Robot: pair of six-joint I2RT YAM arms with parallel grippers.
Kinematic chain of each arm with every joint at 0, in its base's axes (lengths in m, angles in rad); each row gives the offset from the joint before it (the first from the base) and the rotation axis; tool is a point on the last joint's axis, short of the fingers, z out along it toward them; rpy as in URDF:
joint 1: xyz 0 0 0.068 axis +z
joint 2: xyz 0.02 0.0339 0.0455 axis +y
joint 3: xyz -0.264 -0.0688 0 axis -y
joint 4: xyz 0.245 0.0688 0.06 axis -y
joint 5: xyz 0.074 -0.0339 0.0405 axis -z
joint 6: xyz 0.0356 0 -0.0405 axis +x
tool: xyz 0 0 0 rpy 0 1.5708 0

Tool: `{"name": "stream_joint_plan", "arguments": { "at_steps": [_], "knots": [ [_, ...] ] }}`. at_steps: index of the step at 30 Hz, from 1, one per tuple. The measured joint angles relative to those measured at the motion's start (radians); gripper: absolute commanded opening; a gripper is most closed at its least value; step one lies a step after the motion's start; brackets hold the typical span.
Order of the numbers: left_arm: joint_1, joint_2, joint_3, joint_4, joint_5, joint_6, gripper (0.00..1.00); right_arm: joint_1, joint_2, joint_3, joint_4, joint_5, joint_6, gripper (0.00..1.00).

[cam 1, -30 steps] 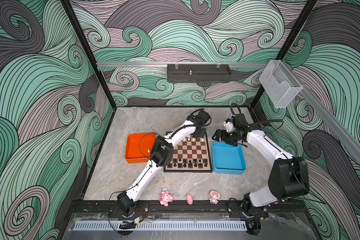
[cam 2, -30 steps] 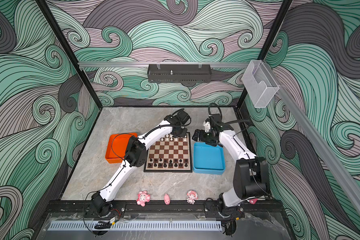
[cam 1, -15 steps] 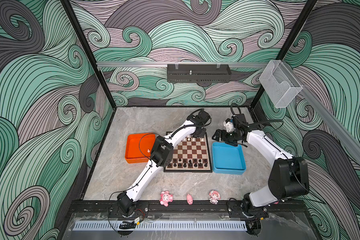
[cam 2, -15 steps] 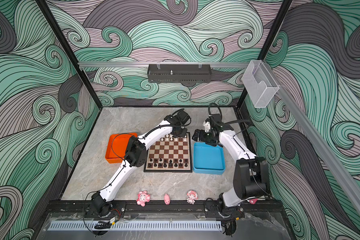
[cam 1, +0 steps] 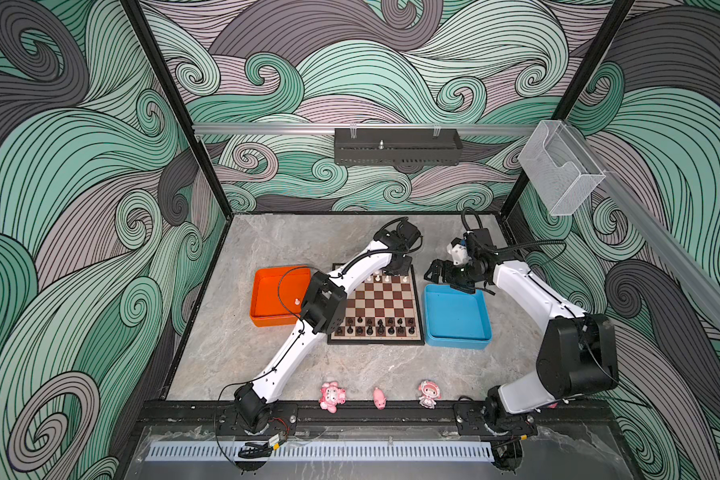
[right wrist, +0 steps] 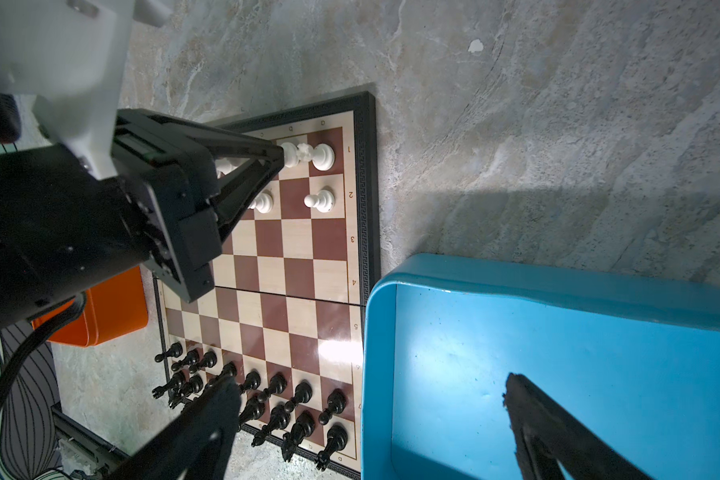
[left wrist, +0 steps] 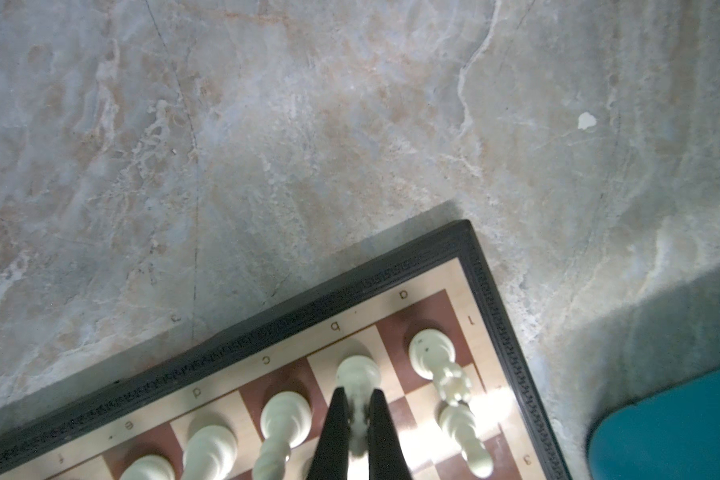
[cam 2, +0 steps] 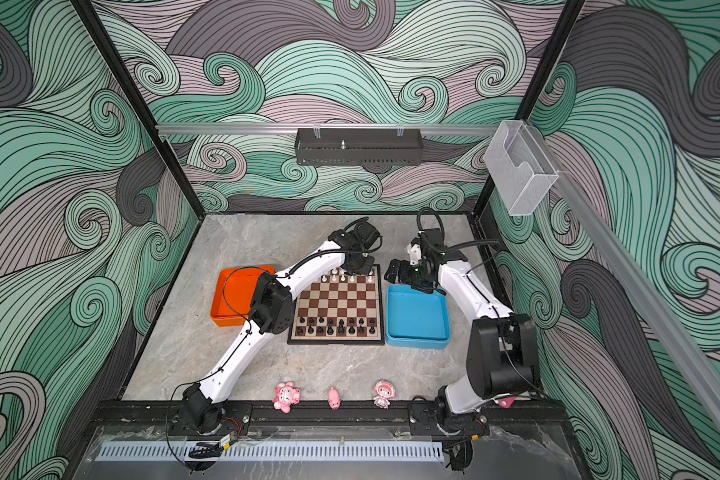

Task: Set up the chess pieces on the board
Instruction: 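Lower the white pawn into the white pawn row with left gripper, then open left gripper to release the white pawn on the board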

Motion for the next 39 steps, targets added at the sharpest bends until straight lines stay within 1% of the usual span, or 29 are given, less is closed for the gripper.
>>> {"name": "stream_joint_plan", "arguments": {
  "at_steps": [9, 16, 22, 25, 31, 39],
  "knots": [
    [0.0, 0.0, 0.0, -0.005, 0.0, 0.0, 0.04, 0.0, 0.0, -0.002, 0.002, -0.001, 0.0, 0.99],
    [0.0, 0.0, 0.0, -0.005, 0.0, 0.0, 0.07, 0.0, 0.0, -0.006, 0.002, -0.003, 0.0, 0.99],
    [0.0, 0.0, 0.0, -0.005, 0.0, 0.001, 0.14, 0.0, 0.0, -0.006, 0.002, -0.003, 0.0, 0.99],
    [0.0, 0.0, -0.005, -0.007, 0.002, 0.003, 0.2, 0.0, 0.0, -0.006, 0.002, -0.003, 0.0, 0.99],
    [0.0, 0.0, -0.009, -0.015, 0.004, 0.004, 0.24, 0.0, 0.0, -0.006, 0.002, -0.004, 0.0, 0.99],
    [0.0, 0.0, -0.011, -0.014, 0.01, 0.005, 0.27, 0.0, 0.0, -0.006, 0.002, -0.005, 0.0, 0.99]
  ]
}}
